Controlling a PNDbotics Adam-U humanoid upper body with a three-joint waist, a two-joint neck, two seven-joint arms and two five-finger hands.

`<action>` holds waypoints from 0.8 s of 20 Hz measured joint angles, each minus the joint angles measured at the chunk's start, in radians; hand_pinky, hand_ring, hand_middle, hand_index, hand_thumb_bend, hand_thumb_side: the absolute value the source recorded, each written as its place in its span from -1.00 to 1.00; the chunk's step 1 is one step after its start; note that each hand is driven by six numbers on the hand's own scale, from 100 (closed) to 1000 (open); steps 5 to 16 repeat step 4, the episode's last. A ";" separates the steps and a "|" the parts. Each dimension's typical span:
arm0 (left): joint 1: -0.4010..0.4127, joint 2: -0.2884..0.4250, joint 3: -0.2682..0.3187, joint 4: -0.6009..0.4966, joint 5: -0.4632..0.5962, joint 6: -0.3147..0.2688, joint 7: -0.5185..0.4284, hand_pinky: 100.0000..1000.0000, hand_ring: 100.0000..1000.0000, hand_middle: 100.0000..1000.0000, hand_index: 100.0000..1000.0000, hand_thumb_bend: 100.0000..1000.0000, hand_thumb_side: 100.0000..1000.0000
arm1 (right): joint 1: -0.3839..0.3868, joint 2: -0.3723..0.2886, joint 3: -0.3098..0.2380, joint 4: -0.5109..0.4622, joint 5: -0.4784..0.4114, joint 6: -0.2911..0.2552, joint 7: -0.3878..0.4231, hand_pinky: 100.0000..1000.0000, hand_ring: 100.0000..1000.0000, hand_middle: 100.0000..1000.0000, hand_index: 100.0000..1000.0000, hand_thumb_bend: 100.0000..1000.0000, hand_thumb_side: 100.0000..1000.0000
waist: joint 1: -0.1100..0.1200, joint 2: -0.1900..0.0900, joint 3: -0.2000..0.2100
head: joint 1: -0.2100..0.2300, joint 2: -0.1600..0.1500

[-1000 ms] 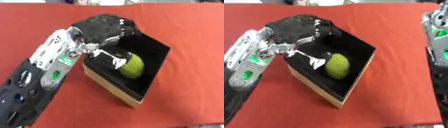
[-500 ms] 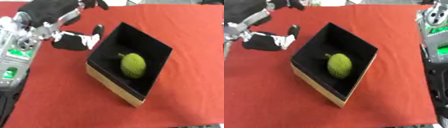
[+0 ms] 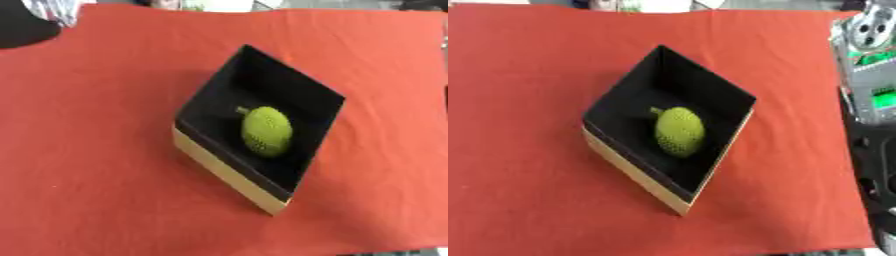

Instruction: Pick up objects on the table and place them in the box.

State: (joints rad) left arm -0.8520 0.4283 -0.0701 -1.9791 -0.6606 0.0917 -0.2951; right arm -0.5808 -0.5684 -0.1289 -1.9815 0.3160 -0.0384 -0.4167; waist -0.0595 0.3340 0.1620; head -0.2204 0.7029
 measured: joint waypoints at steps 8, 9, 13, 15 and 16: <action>0.041 0.080 0.105 -0.004 0.064 0.064 0.064 0.49 0.47 0.49 0.60 -0.92 -0.30 | -0.004 -0.001 0.000 0.000 0.000 -0.003 -0.001 0.35 0.21 -0.06 0.23 -1.00 0.34 | -0.008 0.008 -0.003 | -0.001 -0.002; 0.041 0.080 0.105 -0.004 0.064 0.064 0.064 0.49 0.47 0.49 0.60 -0.92 -0.30 | -0.004 -0.001 0.000 0.000 0.000 -0.003 -0.001 0.35 0.21 -0.06 0.23 -1.00 0.34 | -0.008 0.008 -0.003 | -0.001 -0.002; 0.041 0.080 0.105 -0.004 0.064 0.064 0.064 0.49 0.47 0.49 0.60 -0.92 -0.30 | -0.004 -0.001 0.000 0.000 0.000 -0.003 -0.001 0.35 0.21 -0.06 0.23 -1.00 0.34 | -0.008 0.008 -0.003 | -0.001 -0.002; 0.041 0.080 0.105 -0.004 0.064 0.064 0.064 0.49 0.47 0.49 0.60 -0.92 -0.30 | -0.004 -0.001 0.000 0.000 0.000 -0.003 -0.001 0.35 0.21 -0.06 0.23 -1.00 0.34 | -0.008 0.008 -0.003 | -0.001 -0.002; 0.041 0.080 0.105 -0.004 0.064 0.064 0.064 0.49 0.47 0.49 0.60 -0.92 -0.30 | -0.004 -0.001 0.000 0.000 0.000 -0.003 -0.001 0.35 0.21 -0.06 0.23 -1.00 0.34 | -0.008 0.008 -0.003 | -0.001 -0.002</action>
